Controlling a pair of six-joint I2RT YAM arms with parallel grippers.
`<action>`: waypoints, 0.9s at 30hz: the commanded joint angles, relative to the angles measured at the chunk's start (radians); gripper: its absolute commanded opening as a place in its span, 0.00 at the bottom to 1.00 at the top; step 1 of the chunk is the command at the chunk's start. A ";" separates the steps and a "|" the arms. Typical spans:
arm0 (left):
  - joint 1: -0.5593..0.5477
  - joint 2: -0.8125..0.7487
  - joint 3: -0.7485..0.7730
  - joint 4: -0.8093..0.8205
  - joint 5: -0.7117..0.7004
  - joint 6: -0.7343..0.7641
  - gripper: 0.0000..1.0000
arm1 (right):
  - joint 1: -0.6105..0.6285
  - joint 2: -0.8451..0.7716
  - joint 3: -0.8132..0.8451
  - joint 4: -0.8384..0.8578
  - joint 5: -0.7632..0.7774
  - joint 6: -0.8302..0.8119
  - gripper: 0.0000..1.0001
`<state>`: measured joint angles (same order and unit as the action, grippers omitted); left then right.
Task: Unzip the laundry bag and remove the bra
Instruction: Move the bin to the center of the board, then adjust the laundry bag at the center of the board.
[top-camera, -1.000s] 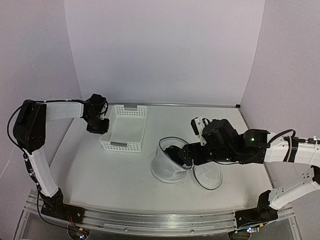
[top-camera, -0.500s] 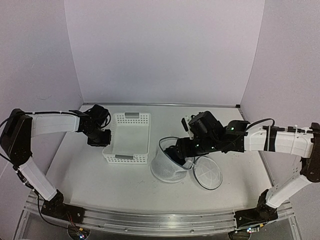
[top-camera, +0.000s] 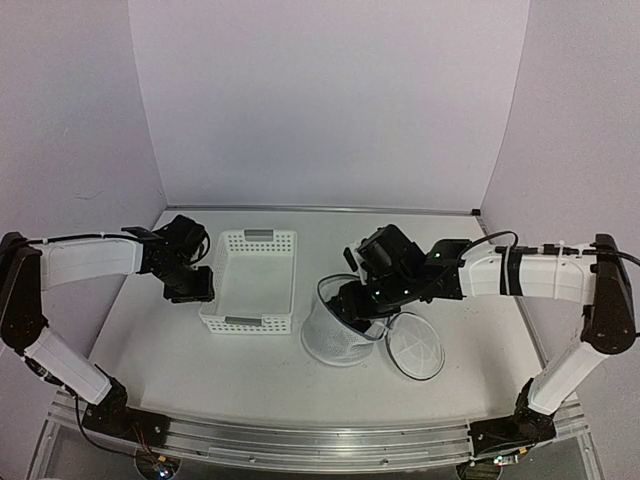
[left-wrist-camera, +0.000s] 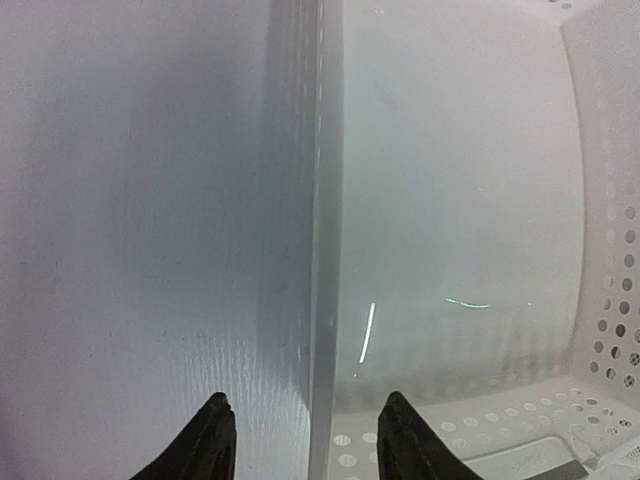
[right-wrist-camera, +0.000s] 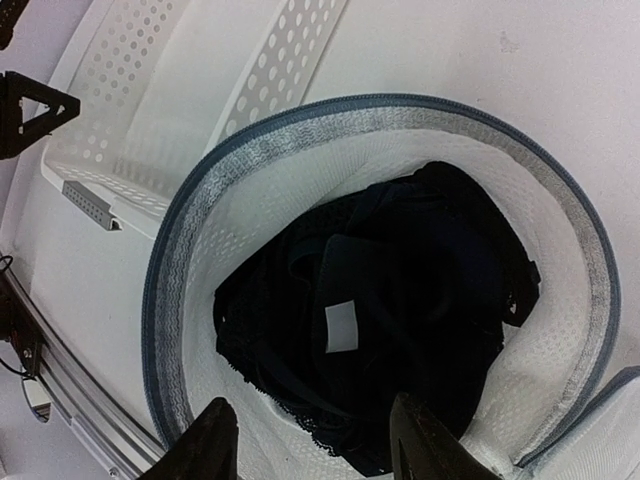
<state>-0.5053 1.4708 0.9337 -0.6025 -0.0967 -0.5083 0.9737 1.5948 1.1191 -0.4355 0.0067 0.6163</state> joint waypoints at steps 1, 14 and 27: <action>0.001 -0.088 0.069 -0.002 0.007 0.008 0.52 | -0.002 0.017 0.053 0.047 -0.068 -0.007 0.52; -0.055 -0.135 0.212 0.104 0.330 -0.030 0.60 | 0.037 0.110 0.099 0.070 -0.119 0.004 0.57; -0.254 0.092 0.310 0.273 0.481 -0.086 0.67 | 0.128 0.137 0.077 0.061 -0.007 -0.004 0.60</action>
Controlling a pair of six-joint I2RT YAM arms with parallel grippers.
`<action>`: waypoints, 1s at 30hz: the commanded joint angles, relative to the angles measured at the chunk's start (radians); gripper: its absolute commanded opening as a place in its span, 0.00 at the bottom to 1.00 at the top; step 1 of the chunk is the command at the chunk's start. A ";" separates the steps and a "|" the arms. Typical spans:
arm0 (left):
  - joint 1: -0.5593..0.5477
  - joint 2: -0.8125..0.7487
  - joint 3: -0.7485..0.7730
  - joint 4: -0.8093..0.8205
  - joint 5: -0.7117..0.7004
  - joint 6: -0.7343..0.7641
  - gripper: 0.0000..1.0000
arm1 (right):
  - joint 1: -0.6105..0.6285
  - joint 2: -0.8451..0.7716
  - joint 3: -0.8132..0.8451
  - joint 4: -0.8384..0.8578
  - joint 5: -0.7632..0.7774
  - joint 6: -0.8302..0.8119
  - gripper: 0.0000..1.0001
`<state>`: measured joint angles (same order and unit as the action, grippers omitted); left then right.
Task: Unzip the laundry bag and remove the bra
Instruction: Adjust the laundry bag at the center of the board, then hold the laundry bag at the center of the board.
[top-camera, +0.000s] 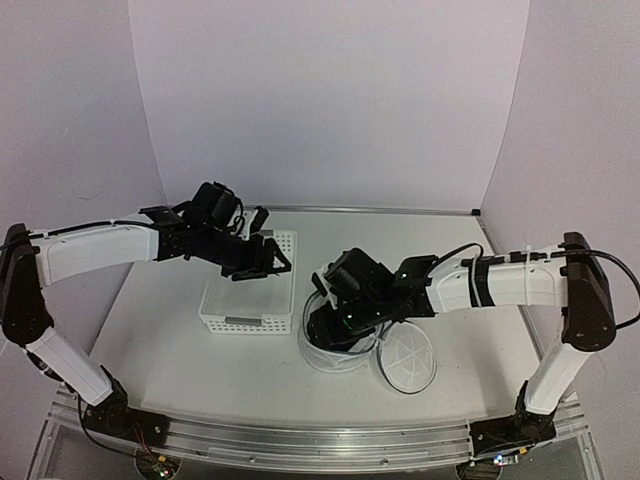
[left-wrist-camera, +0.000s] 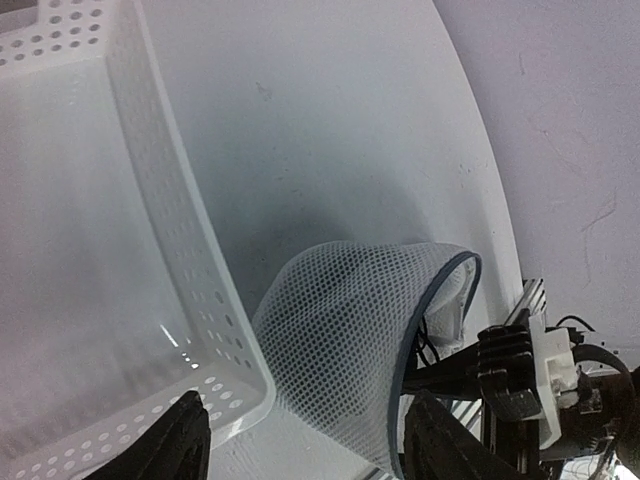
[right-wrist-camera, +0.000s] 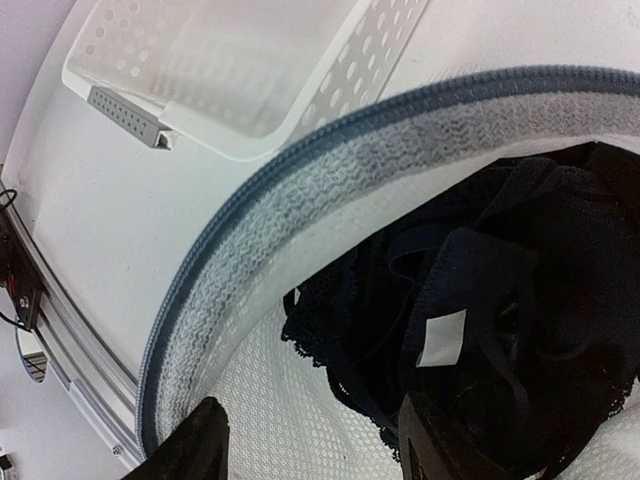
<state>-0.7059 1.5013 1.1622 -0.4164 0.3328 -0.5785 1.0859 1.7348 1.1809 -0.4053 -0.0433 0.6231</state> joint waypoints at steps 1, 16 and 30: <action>-0.068 0.087 0.097 0.090 0.057 -0.017 0.67 | 0.019 -0.004 0.013 0.031 0.043 -0.010 0.60; -0.173 0.221 0.158 0.105 0.066 -0.012 0.65 | 0.028 -0.086 -0.066 0.045 0.144 0.035 0.61; -0.188 0.263 0.157 0.104 0.062 0.001 0.29 | 0.028 -0.111 -0.081 0.065 0.183 0.057 0.61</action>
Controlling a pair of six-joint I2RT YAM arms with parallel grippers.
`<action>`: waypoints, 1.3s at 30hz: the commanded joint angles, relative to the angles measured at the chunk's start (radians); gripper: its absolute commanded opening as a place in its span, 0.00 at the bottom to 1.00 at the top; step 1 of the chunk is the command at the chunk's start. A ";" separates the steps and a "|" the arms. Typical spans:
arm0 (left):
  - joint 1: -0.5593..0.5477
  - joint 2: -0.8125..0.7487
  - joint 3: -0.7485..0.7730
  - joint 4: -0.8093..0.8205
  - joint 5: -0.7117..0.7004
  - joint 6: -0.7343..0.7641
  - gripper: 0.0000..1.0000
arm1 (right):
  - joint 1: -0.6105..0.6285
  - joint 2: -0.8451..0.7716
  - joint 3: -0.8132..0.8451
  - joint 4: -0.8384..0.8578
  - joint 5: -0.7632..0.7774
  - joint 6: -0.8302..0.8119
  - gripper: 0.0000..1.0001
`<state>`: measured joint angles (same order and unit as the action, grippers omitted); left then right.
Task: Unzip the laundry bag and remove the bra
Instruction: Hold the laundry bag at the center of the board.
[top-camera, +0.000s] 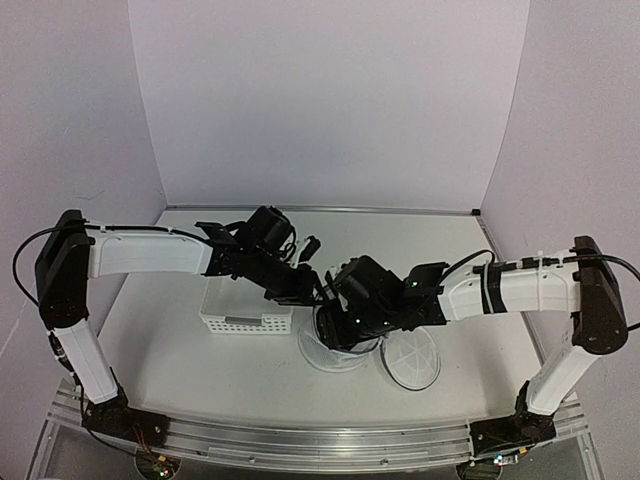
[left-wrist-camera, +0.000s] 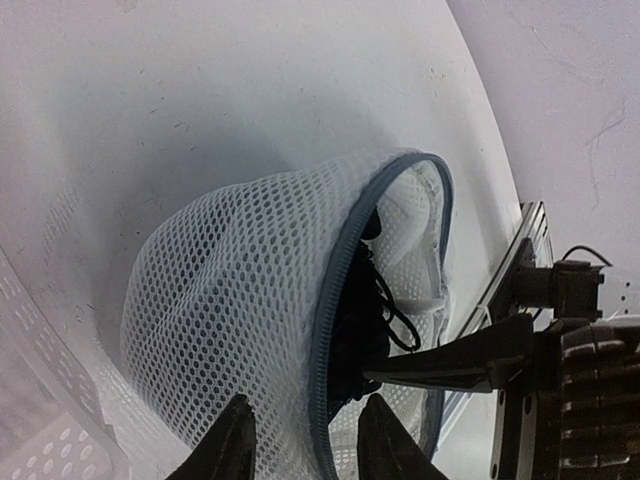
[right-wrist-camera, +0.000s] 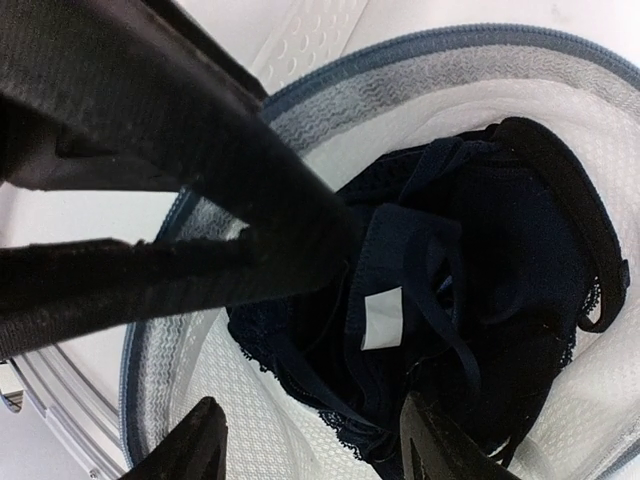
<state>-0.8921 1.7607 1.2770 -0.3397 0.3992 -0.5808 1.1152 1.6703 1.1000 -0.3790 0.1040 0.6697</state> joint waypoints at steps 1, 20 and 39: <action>-0.002 0.005 0.040 0.026 -0.007 0.005 0.25 | -0.002 -0.048 0.000 0.038 0.042 0.011 0.61; -0.022 -0.002 0.000 0.026 -0.004 0.027 0.00 | -0.018 -0.011 -0.004 0.093 0.102 0.039 0.70; -0.042 -0.040 -0.059 0.027 -0.052 0.011 0.00 | -0.027 0.121 -0.005 0.164 0.200 0.050 0.71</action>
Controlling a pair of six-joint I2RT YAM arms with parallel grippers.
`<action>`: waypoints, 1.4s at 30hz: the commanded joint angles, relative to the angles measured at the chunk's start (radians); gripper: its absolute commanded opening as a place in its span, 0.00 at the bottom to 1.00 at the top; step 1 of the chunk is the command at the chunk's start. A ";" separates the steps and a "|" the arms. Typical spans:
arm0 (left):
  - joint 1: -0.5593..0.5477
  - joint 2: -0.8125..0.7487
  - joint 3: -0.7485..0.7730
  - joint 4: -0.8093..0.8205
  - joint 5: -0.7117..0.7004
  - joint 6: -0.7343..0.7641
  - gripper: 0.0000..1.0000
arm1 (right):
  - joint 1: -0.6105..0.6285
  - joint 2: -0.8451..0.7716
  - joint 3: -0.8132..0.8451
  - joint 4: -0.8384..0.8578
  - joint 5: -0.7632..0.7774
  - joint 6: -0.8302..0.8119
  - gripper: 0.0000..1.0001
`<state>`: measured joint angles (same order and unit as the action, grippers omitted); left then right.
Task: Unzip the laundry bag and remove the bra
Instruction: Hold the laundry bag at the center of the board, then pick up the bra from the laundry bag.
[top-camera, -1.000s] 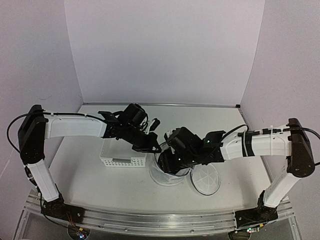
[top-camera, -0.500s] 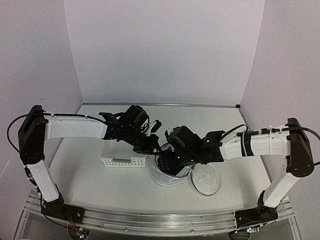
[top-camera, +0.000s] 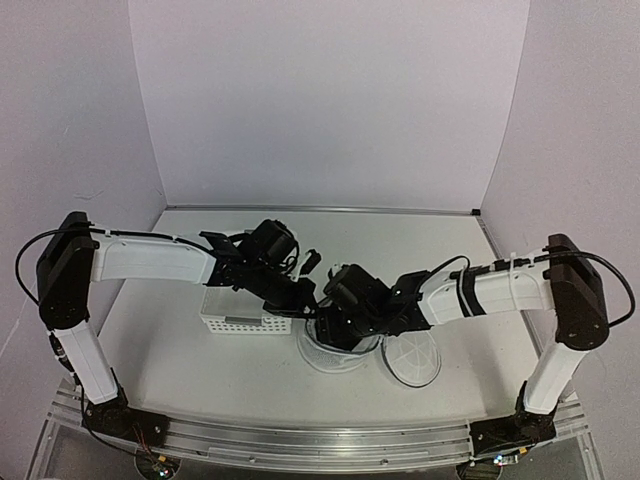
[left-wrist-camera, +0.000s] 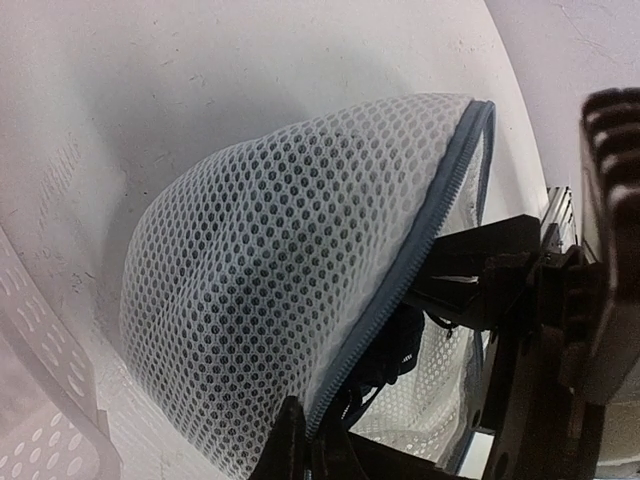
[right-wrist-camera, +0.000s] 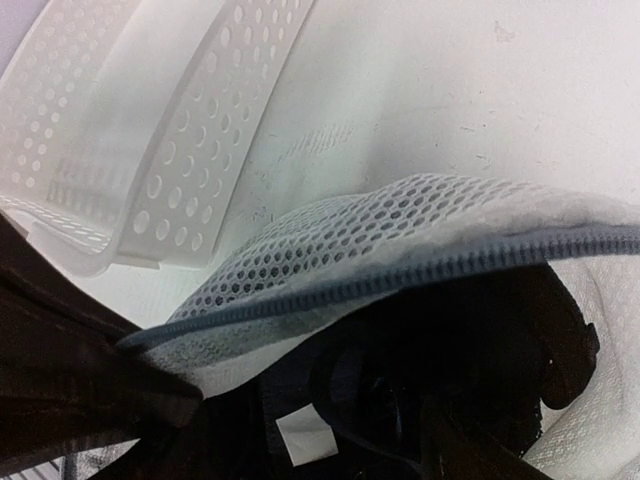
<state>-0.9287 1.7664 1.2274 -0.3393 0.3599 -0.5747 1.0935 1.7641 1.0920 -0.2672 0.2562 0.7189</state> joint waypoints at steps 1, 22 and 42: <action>-0.005 -0.045 -0.008 0.026 -0.012 0.005 0.00 | -0.005 0.030 0.001 0.058 0.048 0.000 0.69; -0.005 -0.033 0.023 0.019 -0.013 0.008 0.00 | -0.005 -0.104 -0.072 0.089 0.043 -0.006 0.00; -0.005 -0.003 0.042 0.019 -0.013 0.002 0.00 | -0.005 -0.421 -0.107 0.065 0.083 -0.055 0.00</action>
<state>-0.9306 1.7664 1.2278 -0.3393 0.3447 -0.5762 1.0935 1.4292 0.9897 -0.2127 0.2882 0.6796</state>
